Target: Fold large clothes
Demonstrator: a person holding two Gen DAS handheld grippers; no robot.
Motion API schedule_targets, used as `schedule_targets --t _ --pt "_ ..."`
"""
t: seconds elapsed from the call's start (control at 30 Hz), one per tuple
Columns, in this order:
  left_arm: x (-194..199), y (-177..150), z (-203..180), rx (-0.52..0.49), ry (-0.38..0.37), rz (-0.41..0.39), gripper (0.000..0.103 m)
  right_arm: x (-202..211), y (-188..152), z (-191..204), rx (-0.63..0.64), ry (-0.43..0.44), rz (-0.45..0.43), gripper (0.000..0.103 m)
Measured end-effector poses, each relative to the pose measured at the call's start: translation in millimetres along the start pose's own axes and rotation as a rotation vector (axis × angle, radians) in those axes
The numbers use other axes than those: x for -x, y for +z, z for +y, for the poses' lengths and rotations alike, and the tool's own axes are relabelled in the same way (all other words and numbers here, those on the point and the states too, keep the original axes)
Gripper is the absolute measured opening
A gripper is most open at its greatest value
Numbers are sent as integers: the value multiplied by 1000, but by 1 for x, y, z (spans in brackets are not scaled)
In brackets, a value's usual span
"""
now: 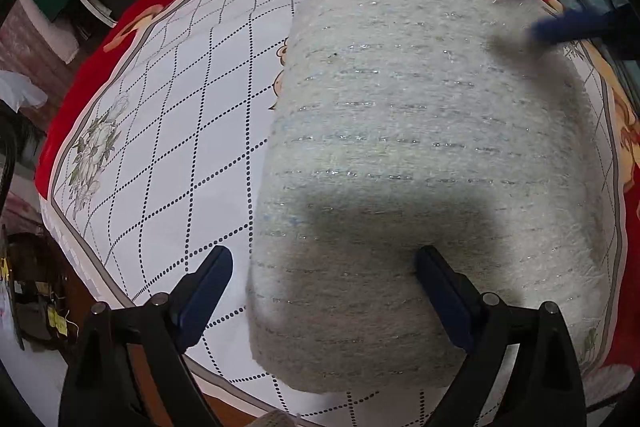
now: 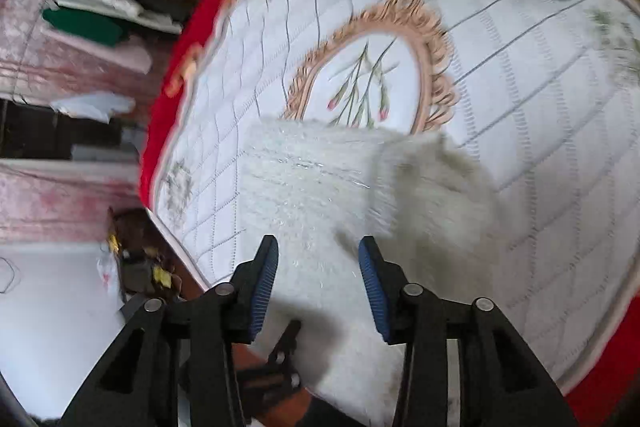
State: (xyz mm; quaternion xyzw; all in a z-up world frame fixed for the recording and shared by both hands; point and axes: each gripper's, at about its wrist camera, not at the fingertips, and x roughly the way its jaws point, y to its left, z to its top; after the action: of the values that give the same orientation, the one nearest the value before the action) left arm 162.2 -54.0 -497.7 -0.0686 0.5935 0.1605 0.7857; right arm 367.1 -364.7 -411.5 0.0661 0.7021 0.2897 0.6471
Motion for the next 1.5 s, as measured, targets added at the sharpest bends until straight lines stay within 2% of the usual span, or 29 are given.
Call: schedule_targets --t 0.03,0.07,0.1,0.13,0.2,0.3,0.37,0.43,0.5,0.6,0.63,0.7,0.77,0.83,0.9,0.97,1.0,1.03,1.07,1.13,1.2,1.23,1.27,1.33,1.4,1.5 --pt "0 0 0 -4 -1 1 95 -28 -3 -3 5 -55 45 24" --pt "0 0 -1 -12 -1 3 95 -60 -4 -10 -4 -138 98 15" --pt "-1 0 -4 -27 -2 5 95 -79 -11 -27 -15 -186 136 4" --pt "-2 0 -5 -35 -3 7 95 -92 -12 -39 -41 -188 135 1" --pt "2 2 -7 -43 5 12 95 -92 -7 -41 -72 -171 138 0" --pt "14 5 0 -33 -22 17 95 -62 -9 -43 -96 -88 136 2" --pt "27 6 9 -14 -27 -1 95 -37 -18 -51 -137 -11 122 13" --pt "39 8 23 8 -21 -12 95 -6 -40 -60 -142 -36 85 55" --pt "44 9 36 37 -13 -13 95 8 -64 -66 -145 -37 80 56" --pt "40 12 51 81 -11 6 95 -1 -90 -80 -161 -16 171 52" --pt "37 13 54 90 -5 11 95 -16 -97 -75 -162 -45 203 44" --pt "27 17 57 85 6 29 95 -61 -118 -83 -173 -118 276 42" --pt "20 19 57 83 1 49 95 -89 -124 -99 -215 -117 282 43" --pt "14 25 62 95 -21 53 95 -83 -119 -110 -288 -69 285 44" --pt "14 32 66 105 -57 39 95 -59 -116 -113 -290 3 244 48" --pt "12 40 70 109 -121 27 95 -21 -115 -122 -287 31 139 62" --pt "9 47 72 114 -180 21 95 -4 -114 -128 -273 30 70 81" --pt "6 52 74 116 -224 17 95 14 -113 -136 -255 55 -13 92" --pt "3 55 74 115 -252 16 95 24 -112 -146 -248 74 -69 95" --pt "-11 65 74 107 -371 22 95 27 -107 -167 -253 74 -148 99" --pt "-24 73 70 94 -466 44 95 4 -102 -193 -294 132 -153 99" --pt "-34 76 66 86 -531 65 95 -9 -99 -207 -325 177 -136 99" --pt "-42 79 64 82 -566 82 95 -26 -97 -215 -359 252 -124 99" --pt "-55 84 58 67 -578 93 96 -58 -95 -218 -405 426 -118 103" --pt "-59 88 57 49 -590 91 102 -70 -89 -206 -371 559 -102 103" --pt "-62 90 60 44 -609 90 102 -72 -82 -189 -301 633 -74 103"
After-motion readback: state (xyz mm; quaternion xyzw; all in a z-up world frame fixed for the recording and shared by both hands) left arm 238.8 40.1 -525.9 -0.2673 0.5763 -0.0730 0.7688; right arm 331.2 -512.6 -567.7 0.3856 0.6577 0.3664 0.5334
